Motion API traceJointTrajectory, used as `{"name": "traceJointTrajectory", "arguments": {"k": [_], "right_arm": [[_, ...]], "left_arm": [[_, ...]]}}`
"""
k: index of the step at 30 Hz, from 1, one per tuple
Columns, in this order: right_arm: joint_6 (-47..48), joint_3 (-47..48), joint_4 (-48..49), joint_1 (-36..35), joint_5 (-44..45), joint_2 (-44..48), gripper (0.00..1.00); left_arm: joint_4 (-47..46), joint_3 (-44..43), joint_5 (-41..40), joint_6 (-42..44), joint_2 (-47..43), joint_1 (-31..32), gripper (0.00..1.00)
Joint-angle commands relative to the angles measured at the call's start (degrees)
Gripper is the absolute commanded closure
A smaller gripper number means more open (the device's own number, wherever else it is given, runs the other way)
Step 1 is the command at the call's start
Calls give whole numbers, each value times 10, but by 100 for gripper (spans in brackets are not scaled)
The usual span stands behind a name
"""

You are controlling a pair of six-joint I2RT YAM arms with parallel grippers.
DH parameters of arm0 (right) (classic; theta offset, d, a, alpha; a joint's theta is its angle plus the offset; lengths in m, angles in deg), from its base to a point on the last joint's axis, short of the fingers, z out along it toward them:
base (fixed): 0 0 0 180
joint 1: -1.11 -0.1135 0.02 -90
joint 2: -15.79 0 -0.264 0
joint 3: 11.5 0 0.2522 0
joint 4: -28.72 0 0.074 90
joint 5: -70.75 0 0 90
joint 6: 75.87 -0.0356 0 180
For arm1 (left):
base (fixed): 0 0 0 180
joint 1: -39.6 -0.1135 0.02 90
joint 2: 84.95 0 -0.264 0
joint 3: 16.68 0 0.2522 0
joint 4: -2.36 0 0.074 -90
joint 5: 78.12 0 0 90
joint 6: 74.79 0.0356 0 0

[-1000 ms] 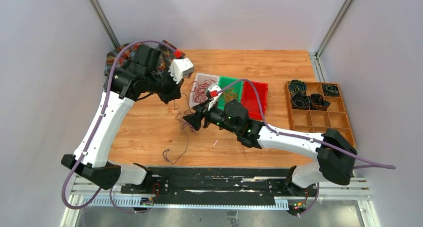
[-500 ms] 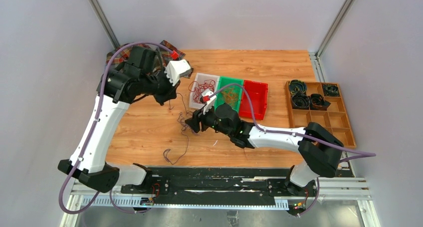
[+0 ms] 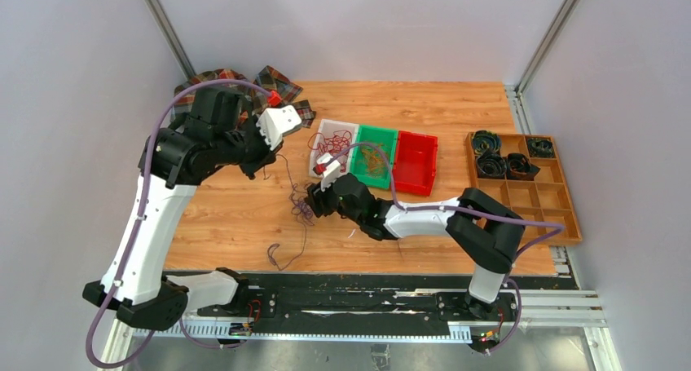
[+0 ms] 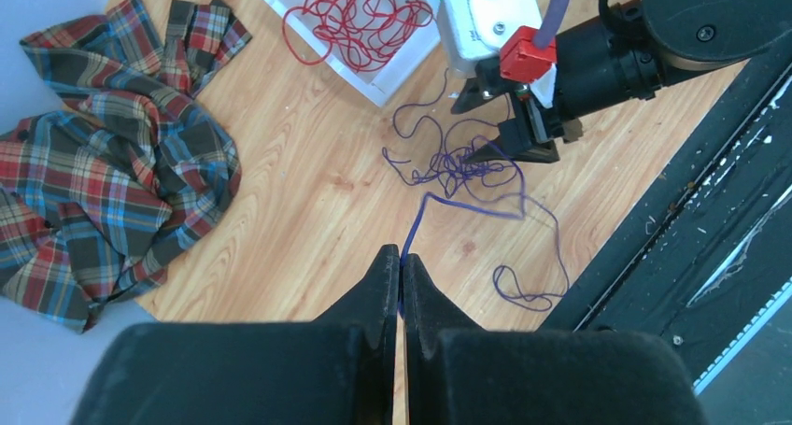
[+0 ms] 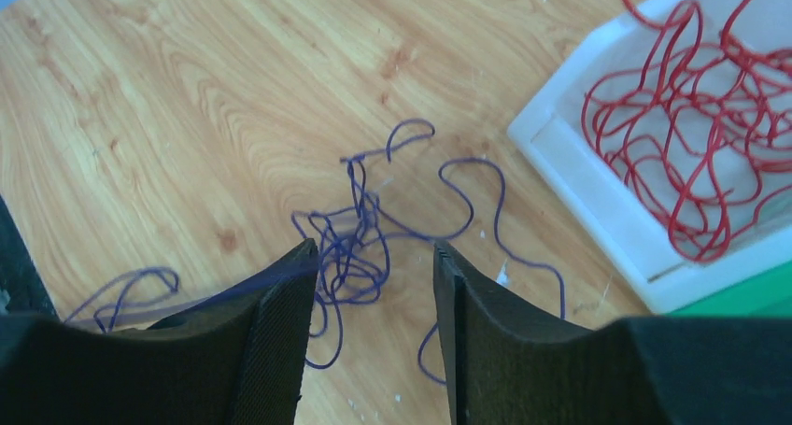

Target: Untangle the cables

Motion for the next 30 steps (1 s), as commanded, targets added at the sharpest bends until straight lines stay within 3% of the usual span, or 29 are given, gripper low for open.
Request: {"name": "traceJointTrajectory", "arguments": {"k": [1,4,5,9,13,14,18,21,24,27,30], "right_arm": [[22,47,64,2,22,-21,53],[24,62,79,2,5,-34,56],[25,64,80,2,2,-37,61],[18,47,74,2,8,-19,99],[18,3,73,5,14,32,99],[18,-6,66,7,11,53,99],[24,4,-11,14,-11,112,99],[39,48,-105,14,-30,131,99],[43,98,-195,14,-33,134,99],[41,126,-251,12,-31,134,99],[39,150,-279,6,-23,124,99]], "left_arm": [[11,12,-16,8,-17,2,100],[10,15,-27,7,-24,2,99],[10,16,-31,8,-26,2,100],[8,32,-82,17,-35,2,100],[-11,105,-151,20,-57,0,96],[-24,133,-165,21,-66,-4,93],[-113,264,-182,39,-105,-55,59],[-133,309,-106,72,-117,-107,41],[-132,317,2,112,-147,-119,21],[-132,309,101,150,-192,-119,14],[-132,289,173,133,-205,-118,10]]}}
